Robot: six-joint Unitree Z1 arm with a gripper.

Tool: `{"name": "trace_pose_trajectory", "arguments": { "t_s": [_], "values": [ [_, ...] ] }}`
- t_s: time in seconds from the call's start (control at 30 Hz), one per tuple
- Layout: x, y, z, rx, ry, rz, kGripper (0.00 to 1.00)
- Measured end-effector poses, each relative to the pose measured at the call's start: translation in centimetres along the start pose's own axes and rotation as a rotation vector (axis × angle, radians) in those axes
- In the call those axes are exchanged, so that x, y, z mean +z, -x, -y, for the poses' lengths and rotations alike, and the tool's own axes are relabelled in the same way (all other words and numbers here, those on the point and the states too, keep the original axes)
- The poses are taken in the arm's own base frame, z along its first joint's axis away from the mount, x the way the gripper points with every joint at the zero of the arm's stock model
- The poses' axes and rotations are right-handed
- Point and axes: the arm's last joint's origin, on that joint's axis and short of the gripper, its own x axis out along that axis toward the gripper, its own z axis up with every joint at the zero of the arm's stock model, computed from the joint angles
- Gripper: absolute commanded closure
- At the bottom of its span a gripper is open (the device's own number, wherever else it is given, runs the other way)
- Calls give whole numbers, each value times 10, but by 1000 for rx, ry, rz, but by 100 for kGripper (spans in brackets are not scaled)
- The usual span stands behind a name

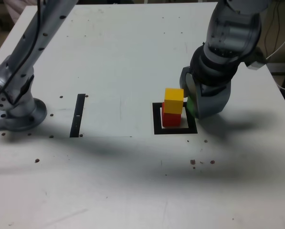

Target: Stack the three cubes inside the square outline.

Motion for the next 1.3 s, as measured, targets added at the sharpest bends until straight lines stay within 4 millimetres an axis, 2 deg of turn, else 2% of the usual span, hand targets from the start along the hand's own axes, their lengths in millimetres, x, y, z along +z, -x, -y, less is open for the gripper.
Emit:
{"name": "trace_pose_trajectory", "arguments": {
  "t_s": [0.33,0.5,0.8,0.97,1.3],
  "values": [
    [-4,13,-4,39,51,26,77],
    [-4,23,-10,70,101,47,78],
    [-15,55,-15,105,355,90,78],
    [-26,72,-12,113,452,93,78],
    [-59,107,11,102,570,70,78]
  ]
}}
